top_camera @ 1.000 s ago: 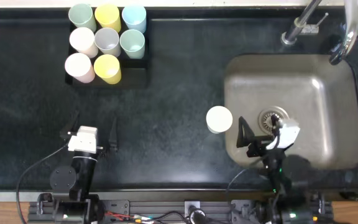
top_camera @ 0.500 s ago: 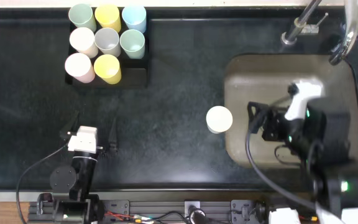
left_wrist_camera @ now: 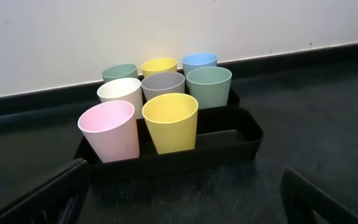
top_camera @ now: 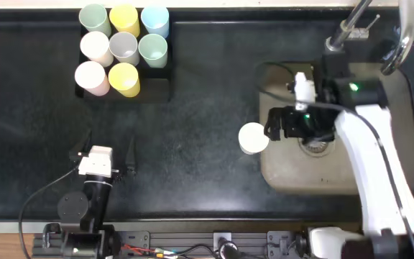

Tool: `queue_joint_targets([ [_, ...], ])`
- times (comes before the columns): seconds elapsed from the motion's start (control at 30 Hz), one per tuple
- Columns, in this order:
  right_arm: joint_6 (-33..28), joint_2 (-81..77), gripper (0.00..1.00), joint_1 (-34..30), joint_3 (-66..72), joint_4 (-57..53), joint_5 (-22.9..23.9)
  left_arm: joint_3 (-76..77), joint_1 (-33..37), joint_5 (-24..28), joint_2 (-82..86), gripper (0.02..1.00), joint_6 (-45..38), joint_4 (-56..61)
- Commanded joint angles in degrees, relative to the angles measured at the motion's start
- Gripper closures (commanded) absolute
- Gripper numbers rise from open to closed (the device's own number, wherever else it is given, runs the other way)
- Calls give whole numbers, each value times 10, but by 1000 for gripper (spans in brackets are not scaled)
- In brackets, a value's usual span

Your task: Store Cups

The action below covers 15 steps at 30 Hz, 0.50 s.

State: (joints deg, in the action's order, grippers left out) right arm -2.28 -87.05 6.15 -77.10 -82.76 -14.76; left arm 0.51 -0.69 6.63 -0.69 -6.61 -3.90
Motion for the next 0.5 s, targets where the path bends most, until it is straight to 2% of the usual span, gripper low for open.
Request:
queue_joint_targets([
  [0.03, -29, -49, 3, 12, -18, 1, 11, -1, 3, -3, 5, 18, -7, -3],
  [0.33, -29, -116, 5, 51, -18, 17, 43, -1, 3, -3, 5, 18, -7, -3],
  [0.5, -29, -134, 66, 66, -18, 40, 69, -1, 3, -3, 5, 18, -7, -3],
])
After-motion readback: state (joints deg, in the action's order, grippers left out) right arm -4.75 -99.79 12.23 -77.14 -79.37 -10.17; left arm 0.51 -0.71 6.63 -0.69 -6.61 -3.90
